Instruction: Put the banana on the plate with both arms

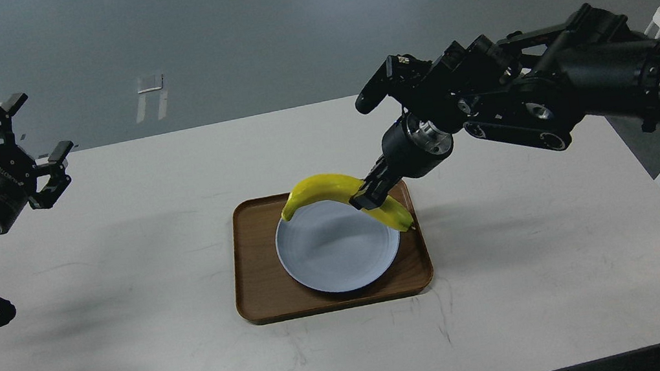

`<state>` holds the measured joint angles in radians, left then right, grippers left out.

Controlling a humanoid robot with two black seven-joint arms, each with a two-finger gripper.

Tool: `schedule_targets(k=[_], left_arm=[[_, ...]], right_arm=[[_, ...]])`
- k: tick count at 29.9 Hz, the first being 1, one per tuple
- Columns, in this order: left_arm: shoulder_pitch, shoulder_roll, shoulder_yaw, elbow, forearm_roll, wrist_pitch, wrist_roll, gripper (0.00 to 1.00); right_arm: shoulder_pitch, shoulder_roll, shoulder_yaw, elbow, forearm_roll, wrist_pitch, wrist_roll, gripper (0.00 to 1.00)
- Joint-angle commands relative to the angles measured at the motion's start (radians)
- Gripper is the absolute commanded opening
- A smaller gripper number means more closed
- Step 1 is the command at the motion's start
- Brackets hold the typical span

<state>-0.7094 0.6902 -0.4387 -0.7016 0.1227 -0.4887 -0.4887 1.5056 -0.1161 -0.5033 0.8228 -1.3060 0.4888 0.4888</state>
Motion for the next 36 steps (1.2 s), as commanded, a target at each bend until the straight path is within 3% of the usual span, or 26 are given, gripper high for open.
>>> schedule_targets(k=[1,10,20,22,24,36], left_arm=[[0.001,0.0,0.0,0.001,0.0,0.0,0.0,0.98],[0.001,0.0,0.0,-0.001,0.0,0.0,0.0,0.98],[0.001,0.002,-0.002,-0.001,0.0,0.0,0.0,0.98],[0.001,0.002,-0.002,-0.001,0.0,0.0,0.0,0.98],[0.001,0.002,-0.002,-0.001,0.0,0.0,0.0,0.98],[0.001,0.014,-0.002,-0.001,0.0,0.0,0.0,0.98]], right_arm=[[-0.004,0.058,-0.032,-0.037,0.045,0.0,0.0,0.0],[-0.058,0.116,-0.06,-0.09,0.051,-0.001,0.0,0.0],[-0.076,0.116,-0.064,-0.128,0.054,-0.015,0.0,0.11],[-0.077,0.116,-0.064,-0.134,0.054,-0.016,0.0,0.17],[-0.077,0.116,-0.064,-0.134,0.056,-0.018,0.0,0.3],[-0.079,0.116,-0.063,-0.134,0.105,-0.013,0.0,0.66]])
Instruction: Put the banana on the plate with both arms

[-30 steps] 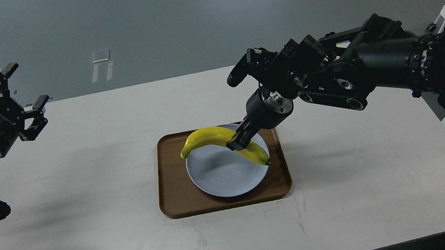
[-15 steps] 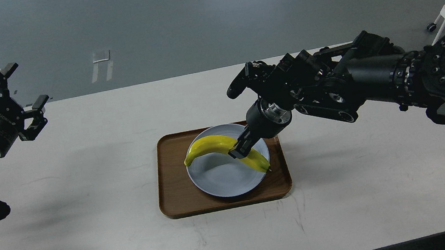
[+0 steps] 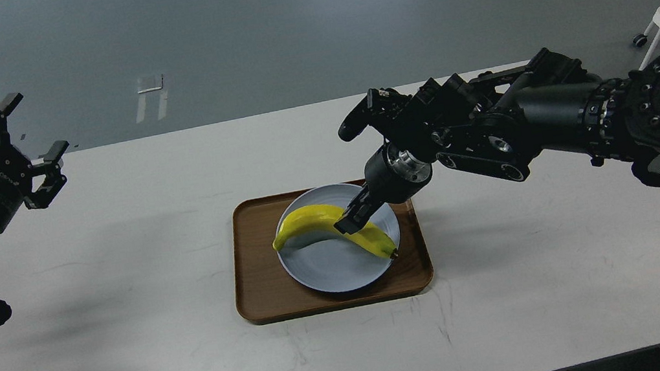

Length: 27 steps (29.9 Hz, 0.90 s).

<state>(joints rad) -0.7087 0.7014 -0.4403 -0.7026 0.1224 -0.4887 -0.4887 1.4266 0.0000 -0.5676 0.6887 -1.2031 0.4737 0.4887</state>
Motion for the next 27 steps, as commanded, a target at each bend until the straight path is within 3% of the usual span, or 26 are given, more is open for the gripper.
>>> schedule_targets(k=[1,2,4,5,8,16,24,27], left_arm=[[0.0,0.003,0.0,0.0,0.0,0.0,0.0,0.98],[0.0,0.003,0.0,0.0,0.0,0.0,0.0,0.98],[0.0,0.004,0.0,0.0,0.0,0.0,0.0,0.98],[0.0,0.004,0.0,0.0,0.0,0.0,0.0,0.98],[0.0,0.004,0.0,0.0,0.0,0.0,0.0,0.98],[0.0,0.001,-0.001,0.0,0.0,0.0,0.0,0.98],[0.0,-0.057,0.002,0.008,0.002,0.0,0.0,0.98],[0.0,-0.085,0.002,0.014,0.002,0.0,0.0,0.98]], right_arm=[[0.0,0.0,0.003,0.0,0.002,0.002,0.0,0.68],[0.0,-0.003,0.006,0.0,0.002,0.002,0.0,0.72],[0.002,-0.029,0.012,0.003,0.019,0.002,0.0,0.92],[0.006,-0.041,0.015,0.003,0.034,0.003,0.0,0.94],[0.017,-0.078,0.031,0.008,0.066,0.003,0.0,0.95],[0.006,-0.319,0.262,0.032,0.382,0.011,0.0,0.97],[-0.246,-0.584,0.472,0.187,0.827,0.015,0.0,0.98],[-0.409,-0.606,0.628,0.19,0.92,0.015,0.0,0.97]])
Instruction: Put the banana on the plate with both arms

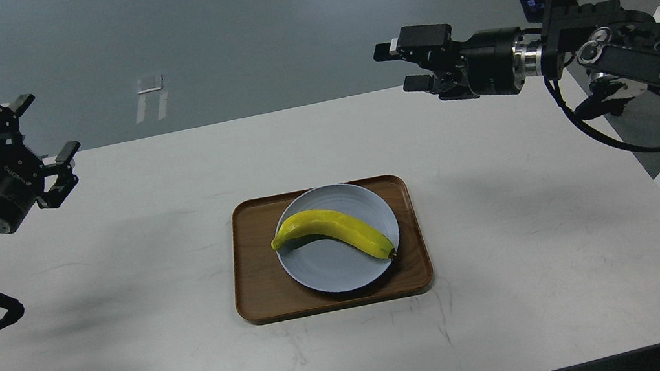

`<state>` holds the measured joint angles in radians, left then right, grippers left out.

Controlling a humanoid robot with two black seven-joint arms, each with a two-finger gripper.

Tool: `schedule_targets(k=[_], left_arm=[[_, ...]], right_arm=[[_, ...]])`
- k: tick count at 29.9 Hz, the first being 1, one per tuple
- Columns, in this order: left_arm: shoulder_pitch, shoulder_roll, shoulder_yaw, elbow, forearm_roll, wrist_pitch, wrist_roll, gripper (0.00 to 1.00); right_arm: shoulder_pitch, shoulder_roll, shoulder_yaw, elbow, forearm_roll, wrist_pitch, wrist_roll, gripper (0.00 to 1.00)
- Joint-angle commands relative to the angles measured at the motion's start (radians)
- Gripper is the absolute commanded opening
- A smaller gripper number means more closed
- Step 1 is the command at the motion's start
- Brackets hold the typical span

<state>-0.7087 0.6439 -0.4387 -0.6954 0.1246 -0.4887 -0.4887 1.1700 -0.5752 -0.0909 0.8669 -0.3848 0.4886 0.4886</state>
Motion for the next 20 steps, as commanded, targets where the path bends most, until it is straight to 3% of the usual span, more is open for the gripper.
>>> schedule_targets(k=[1,7,20], left_arm=[[0.0,-0.027,0.0,0.007,0.0,0.0,0.0,0.98],[0.003,-0.064,0.001,0.011,0.001,0.0,0.0,0.98],[0.015,-0.087,0.003,0.034,0.001,0.0,0.0,0.98]], right_arm=[[-0.153,-0.031,0.152,0.012,0.103,0.0,0.0,0.97],[-0.424,-0.025,0.434,0.007,0.222,0.0,0.0,0.97],[-0.583,0.014,0.556,0.003,0.268,-0.001,0.0,0.97]])
